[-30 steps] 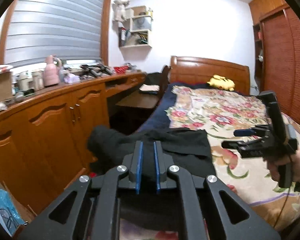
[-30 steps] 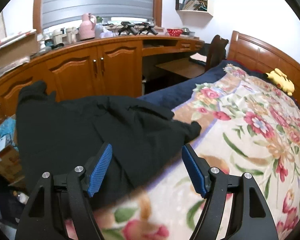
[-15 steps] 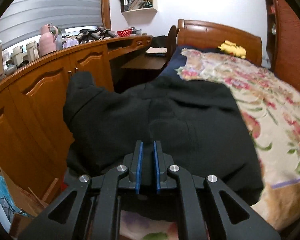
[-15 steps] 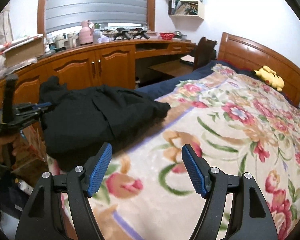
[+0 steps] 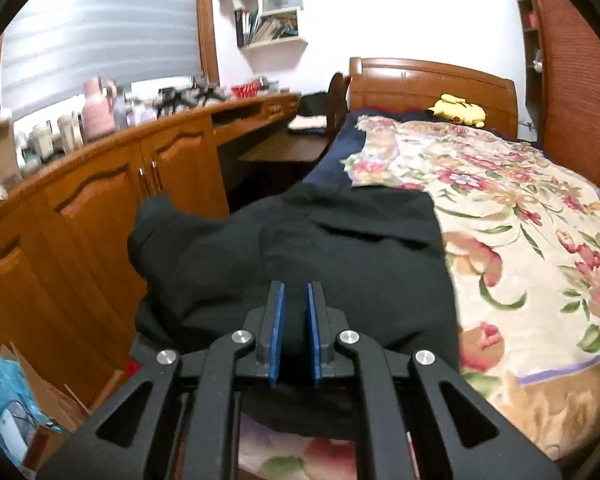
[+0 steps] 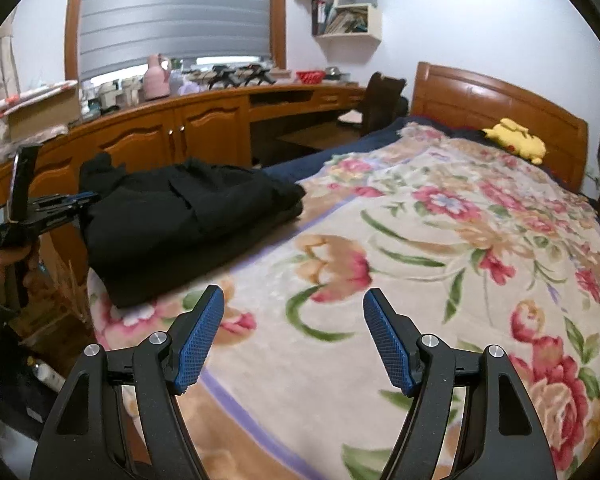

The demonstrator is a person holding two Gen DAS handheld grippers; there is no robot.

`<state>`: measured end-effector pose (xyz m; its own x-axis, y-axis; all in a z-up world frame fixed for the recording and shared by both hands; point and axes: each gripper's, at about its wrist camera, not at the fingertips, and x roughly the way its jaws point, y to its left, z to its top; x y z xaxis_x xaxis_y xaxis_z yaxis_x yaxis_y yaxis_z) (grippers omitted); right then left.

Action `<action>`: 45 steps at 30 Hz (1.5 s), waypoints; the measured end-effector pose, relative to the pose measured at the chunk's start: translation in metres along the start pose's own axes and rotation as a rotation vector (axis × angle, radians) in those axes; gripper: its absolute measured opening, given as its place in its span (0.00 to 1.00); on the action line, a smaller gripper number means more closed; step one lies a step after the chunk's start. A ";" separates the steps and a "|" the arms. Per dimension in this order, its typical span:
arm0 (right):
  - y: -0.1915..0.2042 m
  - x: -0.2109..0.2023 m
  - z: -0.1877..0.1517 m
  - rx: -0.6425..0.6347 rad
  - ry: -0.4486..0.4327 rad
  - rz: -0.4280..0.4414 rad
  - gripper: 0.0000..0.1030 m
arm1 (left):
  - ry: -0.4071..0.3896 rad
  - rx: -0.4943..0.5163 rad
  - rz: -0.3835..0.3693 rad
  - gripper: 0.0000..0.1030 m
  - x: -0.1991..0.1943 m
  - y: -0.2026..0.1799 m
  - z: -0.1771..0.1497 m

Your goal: Fold large clothes

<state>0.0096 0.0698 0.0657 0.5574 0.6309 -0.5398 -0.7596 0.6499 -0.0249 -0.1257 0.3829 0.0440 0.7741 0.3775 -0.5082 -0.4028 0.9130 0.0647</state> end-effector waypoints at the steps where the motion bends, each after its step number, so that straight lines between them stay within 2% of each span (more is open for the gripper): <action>1: -0.003 -0.006 -0.001 0.005 -0.009 -0.002 0.72 | -0.005 0.000 -0.021 0.17 -0.004 -0.005 0.002; 6: -0.019 -0.033 -0.010 0.025 -0.057 -0.025 0.72 | -0.039 0.022 -0.111 0.32 -0.028 -0.049 0.011; 8: -0.025 -0.041 -0.014 0.033 -0.064 -0.035 0.72 | -0.051 0.039 -0.157 0.35 -0.038 -0.072 0.015; 10: -0.031 -0.047 -0.019 0.037 -0.072 -0.047 0.72 | -0.065 0.054 -0.194 0.42 -0.045 -0.091 0.018; 12: -0.038 -0.055 -0.026 0.044 -0.078 -0.064 0.74 | -0.085 0.065 -0.243 0.53 -0.053 -0.116 0.020; 21: -0.084 -0.085 -0.069 0.098 -0.077 -0.166 0.83 | -0.110 0.132 -0.378 0.57 -0.064 -0.218 0.019; 28: -0.122 -0.102 -0.102 0.159 -0.060 -0.263 0.84 | -0.080 0.152 -0.459 0.57 -0.056 -0.274 0.004; 39: -0.165 -0.108 -0.139 0.238 -0.068 -0.336 0.84 | -0.008 0.188 -0.457 0.57 -0.034 -0.338 -0.020; 45: -0.191 -0.111 -0.153 0.264 -0.078 -0.386 0.84 | 0.010 0.201 -0.430 0.57 -0.023 -0.372 -0.027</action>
<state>0.0415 -0.1888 0.0020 0.8132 0.3454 -0.4685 -0.3863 0.9223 0.0093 -0.0064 0.0303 0.0083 0.8450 -0.0420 -0.5332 0.0568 0.9983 0.0114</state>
